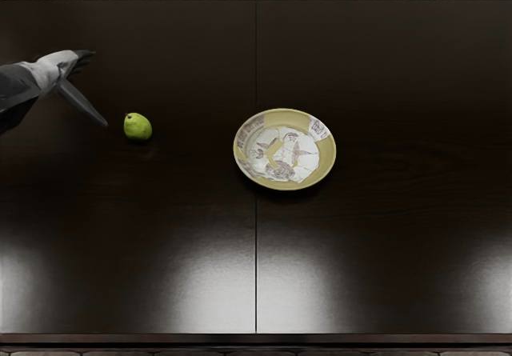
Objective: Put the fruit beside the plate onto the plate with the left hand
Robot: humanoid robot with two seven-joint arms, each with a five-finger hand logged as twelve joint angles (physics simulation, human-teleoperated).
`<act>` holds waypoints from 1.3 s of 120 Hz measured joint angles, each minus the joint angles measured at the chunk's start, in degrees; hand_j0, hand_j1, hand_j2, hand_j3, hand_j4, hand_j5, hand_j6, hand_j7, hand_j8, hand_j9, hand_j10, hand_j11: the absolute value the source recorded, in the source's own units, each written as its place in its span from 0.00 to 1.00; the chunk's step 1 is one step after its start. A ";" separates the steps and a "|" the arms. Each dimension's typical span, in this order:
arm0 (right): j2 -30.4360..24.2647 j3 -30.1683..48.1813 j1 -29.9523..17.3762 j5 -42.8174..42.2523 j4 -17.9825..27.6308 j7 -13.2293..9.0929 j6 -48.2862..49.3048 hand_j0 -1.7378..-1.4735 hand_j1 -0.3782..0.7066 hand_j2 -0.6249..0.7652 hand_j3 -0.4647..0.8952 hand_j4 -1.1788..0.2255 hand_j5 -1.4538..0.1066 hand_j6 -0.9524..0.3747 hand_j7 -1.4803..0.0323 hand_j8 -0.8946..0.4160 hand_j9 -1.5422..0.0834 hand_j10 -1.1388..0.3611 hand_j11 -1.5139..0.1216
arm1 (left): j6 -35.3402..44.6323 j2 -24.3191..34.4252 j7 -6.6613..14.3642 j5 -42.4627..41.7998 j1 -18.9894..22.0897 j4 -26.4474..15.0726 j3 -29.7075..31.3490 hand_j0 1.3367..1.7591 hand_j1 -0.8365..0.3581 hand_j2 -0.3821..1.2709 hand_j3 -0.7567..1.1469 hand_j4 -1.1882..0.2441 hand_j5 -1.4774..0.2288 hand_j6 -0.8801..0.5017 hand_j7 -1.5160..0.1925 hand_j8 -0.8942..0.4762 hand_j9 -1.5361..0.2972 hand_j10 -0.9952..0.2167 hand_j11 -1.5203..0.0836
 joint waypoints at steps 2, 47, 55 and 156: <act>0.00 0.00 0.00 0.00 0.00 0.00 0.00 0.30 0.05 0.45 0.34 0.83 0.92 0.71 0.96 0.67 0.94 0.75 0.91 | 0.97 -0.73 -0.09 0.17 -0.27 0.01 0.62 0.76 0.96 0.24 0.40 0.81 0.84 0.61 0.86 0.63 0.82 0.79 0.92; 0.00 0.00 0.00 0.00 0.00 0.00 0.00 0.30 0.05 0.45 0.34 0.83 0.92 0.71 0.96 0.67 0.94 0.75 0.91 | 7.35 -7.55 -0.56 1.04 -0.59 -0.08 7.24 0.76 0.89 0.24 0.40 0.76 0.79 0.56 0.81 0.58 0.76 0.73 0.86; 0.00 0.00 0.00 0.00 0.00 0.00 0.00 0.30 0.04 0.45 0.34 0.83 0.92 0.71 0.96 0.67 0.94 0.75 0.91 | 7.45 -7.90 -0.57 0.93 -0.59 -0.15 7.94 0.76 0.87 0.25 0.40 0.74 0.77 0.55 0.79 0.56 0.75 0.72 0.85; 0.00 0.02 0.00 0.00 0.00 0.00 0.00 0.30 0.05 0.45 0.34 0.83 0.92 0.71 0.96 0.67 0.94 0.75 0.91 | 7.46 -9.01 -0.50 1.05 0.11 -0.54 10.83 0.76 0.61 0.28 0.40 0.56 0.57 0.36 0.59 0.37 0.57 0.50 0.64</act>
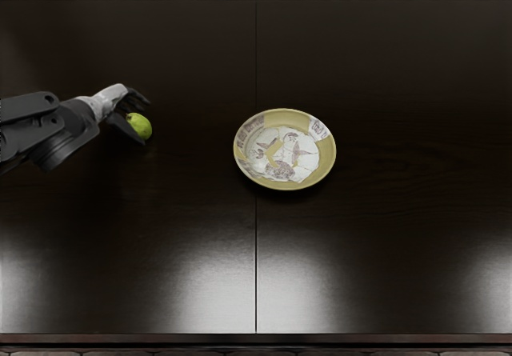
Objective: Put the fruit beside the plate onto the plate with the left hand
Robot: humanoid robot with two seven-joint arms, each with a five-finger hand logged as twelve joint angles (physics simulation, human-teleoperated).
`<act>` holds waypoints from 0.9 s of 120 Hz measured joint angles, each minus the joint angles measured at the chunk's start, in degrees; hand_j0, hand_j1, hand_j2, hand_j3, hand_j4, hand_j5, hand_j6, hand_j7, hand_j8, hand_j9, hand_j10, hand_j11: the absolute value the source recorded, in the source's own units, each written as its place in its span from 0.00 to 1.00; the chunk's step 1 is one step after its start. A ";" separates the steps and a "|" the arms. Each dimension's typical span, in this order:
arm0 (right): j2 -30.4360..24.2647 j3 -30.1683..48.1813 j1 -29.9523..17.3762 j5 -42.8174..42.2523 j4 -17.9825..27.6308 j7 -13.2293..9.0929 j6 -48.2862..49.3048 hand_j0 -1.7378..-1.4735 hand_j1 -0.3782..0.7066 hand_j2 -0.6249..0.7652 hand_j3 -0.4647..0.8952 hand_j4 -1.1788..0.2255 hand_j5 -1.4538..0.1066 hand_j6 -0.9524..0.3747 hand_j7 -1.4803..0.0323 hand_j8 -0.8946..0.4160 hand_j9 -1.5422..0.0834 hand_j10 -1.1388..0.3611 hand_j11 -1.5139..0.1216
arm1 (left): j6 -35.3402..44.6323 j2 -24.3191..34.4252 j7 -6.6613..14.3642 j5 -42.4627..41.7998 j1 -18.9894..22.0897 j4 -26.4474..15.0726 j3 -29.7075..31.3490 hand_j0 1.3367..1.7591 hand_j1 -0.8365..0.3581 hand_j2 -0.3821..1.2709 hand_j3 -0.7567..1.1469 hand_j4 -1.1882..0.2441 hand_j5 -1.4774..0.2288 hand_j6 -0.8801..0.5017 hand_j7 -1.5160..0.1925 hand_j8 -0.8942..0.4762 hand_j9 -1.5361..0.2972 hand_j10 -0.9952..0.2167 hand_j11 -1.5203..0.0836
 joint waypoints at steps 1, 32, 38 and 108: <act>0.00 0.00 0.00 0.00 0.00 0.00 0.00 0.30 0.05 0.45 0.34 0.83 0.92 0.71 0.96 0.67 0.94 0.75 0.91 | 0.00 0.00 0.00 0.00 0.00 0.00 0.02 0.76 0.61 0.28 0.40 0.56 0.57 0.36 0.59 0.37 0.56 0.50 0.63; 0.00 0.01 0.00 0.00 0.00 0.00 0.00 0.30 0.04 0.45 0.34 0.83 0.92 0.71 0.96 0.67 0.94 0.75 0.91 | 0.05 -0.44 0.01 0.12 0.09 0.00 0.39 0.76 0.55 0.29 0.40 0.52 0.53 0.32 0.55 0.34 0.53 0.46 0.59; 0.00 0.02 0.00 0.00 0.00 0.00 0.00 0.30 0.04 0.45 0.34 0.83 0.92 0.71 0.96 0.67 0.94 0.75 0.91 | 0.06 -0.44 0.04 0.14 0.09 0.00 0.41 0.76 0.54 0.29 0.40 0.51 0.52 0.31 0.54 0.34 0.52 0.45 0.58; 0.00 -0.01 0.00 0.00 0.00 0.00 0.00 0.30 0.05 0.45 0.34 0.83 0.92 0.71 0.96 0.67 0.94 0.75 0.91 | 0.08 -0.36 0.07 0.14 0.18 0.09 0.48 0.76 0.47 0.39 0.40 0.41 0.41 0.26 0.43 0.31 0.41 0.33 0.46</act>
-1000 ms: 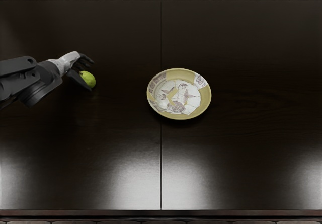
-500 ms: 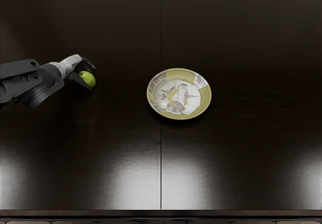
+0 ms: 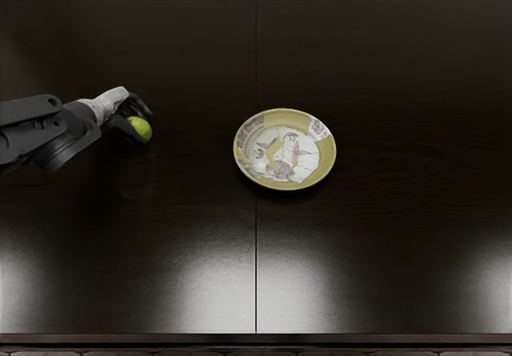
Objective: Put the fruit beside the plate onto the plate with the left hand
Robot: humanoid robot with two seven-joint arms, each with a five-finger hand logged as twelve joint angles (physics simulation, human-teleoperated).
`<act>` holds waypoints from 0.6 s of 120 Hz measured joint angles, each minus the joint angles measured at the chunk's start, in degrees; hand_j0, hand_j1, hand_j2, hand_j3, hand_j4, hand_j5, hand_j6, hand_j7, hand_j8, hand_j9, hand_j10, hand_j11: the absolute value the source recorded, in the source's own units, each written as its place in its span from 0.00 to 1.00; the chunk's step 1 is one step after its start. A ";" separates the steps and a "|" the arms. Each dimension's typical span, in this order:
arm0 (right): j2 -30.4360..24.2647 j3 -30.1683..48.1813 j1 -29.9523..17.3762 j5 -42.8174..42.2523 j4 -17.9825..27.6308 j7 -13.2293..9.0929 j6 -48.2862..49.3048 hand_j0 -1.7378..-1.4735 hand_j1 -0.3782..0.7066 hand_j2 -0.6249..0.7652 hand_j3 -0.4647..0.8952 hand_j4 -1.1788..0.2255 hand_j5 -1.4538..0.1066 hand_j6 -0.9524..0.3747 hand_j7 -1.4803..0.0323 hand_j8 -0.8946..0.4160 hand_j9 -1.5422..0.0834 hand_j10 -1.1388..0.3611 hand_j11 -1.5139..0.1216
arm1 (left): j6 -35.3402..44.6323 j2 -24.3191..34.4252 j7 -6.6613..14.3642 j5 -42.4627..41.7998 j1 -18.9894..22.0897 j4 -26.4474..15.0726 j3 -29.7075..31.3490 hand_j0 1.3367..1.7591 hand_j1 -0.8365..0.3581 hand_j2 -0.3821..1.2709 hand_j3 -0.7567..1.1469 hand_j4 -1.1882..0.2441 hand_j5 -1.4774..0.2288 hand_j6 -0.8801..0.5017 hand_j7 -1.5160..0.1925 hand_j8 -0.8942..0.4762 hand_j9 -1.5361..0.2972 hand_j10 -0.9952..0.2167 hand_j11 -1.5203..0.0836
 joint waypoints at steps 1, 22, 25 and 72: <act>0.00 0.00 0.00 0.00 0.00 0.00 0.00 0.30 0.05 0.45 0.34 0.83 0.92 0.71 0.96 0.67 0.94 0.75 0.91 | 0.00 0.00 0.00 -0.02 0.00 0.00 0.00 0.76 0.47 0.38 0.40 0.41 0.41 0.26 0.43 0.31 0.41 0.33 0.46; 0.00 0.01 0.00 0.00 0.00 0.00 0.00 0.30 0.05 0.45 0.34 0.83 0.92 0.71 0.96 0.67 0.94 0.75 0.91 | -0.09 0.06 0.02 -0.33 -0.32 -0.03 -0.10 0.76 0.46 0.40 0.40 0.41 0.40 0.26 0.42 0.32 0.40 0.32 0.45; 0.00 0.00 0.00 0.00 0.00 0.00 0.00 0.30 0.05 0.45 0.34 0.83 0.92 0.71 0.96 0.67 0.94 0.75 0.91 | -0.09 0.08 0.02 -0.36 -0.49 -0.04 -0.12 0.76 0.46 0.40 0.40 0.41 0.40 0.27 0.42 0.32 0.40 0.32 0.45; 0.00 0.00 0.00 0.00 0.00 0.00 0.00 0.30 0.05 0.45 0.34 0.83 0.92 0.71 0.96 0.67 0.94 0.75 0.91 | -0.61 0.70 0.25 -0.88 -4.92 -1.55 -0.83 0.76 0.45 0.43 0.40 0.40 0.39 0.27 0.41 0.32 0.40 0.31 0.44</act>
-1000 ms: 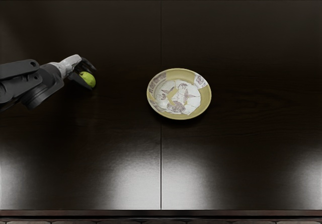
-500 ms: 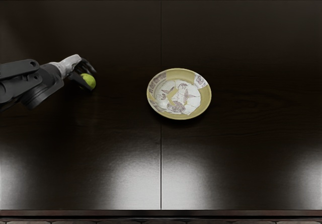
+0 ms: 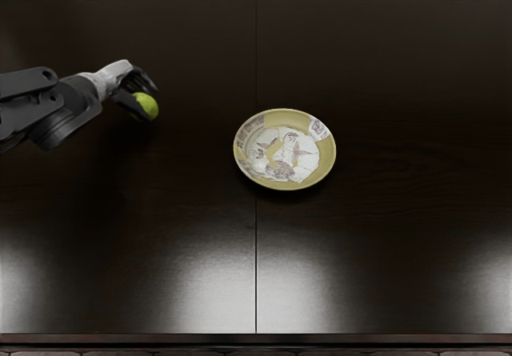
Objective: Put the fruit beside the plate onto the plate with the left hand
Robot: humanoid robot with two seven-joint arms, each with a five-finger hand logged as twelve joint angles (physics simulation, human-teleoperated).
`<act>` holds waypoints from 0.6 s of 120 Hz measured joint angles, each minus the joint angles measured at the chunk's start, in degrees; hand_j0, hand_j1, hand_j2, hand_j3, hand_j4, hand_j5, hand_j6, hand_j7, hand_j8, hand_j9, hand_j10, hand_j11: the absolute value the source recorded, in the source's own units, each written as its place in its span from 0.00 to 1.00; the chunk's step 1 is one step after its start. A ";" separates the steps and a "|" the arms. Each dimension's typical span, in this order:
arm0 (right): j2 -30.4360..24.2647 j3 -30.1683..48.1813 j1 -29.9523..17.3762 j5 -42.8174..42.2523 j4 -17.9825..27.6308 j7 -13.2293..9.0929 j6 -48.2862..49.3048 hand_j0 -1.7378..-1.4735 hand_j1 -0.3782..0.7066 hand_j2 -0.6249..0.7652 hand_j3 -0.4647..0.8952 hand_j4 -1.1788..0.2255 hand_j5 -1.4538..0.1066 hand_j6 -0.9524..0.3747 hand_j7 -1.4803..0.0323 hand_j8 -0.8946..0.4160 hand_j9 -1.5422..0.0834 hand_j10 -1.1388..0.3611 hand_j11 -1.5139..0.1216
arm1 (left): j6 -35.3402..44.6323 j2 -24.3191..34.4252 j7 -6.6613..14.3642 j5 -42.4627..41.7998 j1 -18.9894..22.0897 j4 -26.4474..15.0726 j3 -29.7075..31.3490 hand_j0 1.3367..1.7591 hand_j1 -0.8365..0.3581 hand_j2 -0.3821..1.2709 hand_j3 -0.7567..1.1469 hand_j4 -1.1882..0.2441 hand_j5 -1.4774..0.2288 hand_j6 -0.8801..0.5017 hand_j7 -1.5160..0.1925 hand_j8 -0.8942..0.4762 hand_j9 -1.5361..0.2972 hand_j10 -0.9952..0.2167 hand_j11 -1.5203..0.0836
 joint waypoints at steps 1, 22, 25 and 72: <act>0.00 0.00 0.00 0.00 0.00 0.00 0.00 0.30 0.05 0.45 0.34 0.83 0.92 0.71 0.96 0.67 0.94 0.75 0.91 | -0.01 0.00 0.00 0.01 -0.04 -0.06 -0.02 0.76 0.45 0.43 0.40 0.40 0.39 0.27 0.41 0.32 0.40 0.31 0.44; 0.00 0.00 0.00 0.00 0.00 0.00 0.00 0.30 0.05 0.45 0.34 0.83 0.92 0.71 0.96 0.67 0.94 0.75 0.91 | -0.09 -0.06 0.03 0.02 -0.82 -1.88 -0.68 0.76 0.46 0.41 0.40 0.40 0.39 0.28 0.41 0.33 0.40 0.31 0.44; 0.00 0.01 0.00 0.00 0.00 0.00 0.00 0.30 0.05 0.45 0.34 0.83 0.92 0.71 0.96 0.67 0.94 0.75 0.91 | -0.09 -0.08 0.02 -0.01 -1.00 -2.15 -0.78 0.76 0.45 0.42 0.40 0.40 0.39 0.28 0.41 0.33 0.40 0.31 0.44; 0.00 -0.01 0.00 0.00 0.00 0.00 0.00 0.30 0.05 0.45 0.34 0.83 0.92 0.71 0.96 0.67 0.94 0.75 0.91 | -0.20 -0.70 0.10 -0.04 -2.16 -6.10 -3.97 0.76 0.45 0.43 0.40 0.40 0.38 0.28 0.40 0.33 0.39 0.31 0.44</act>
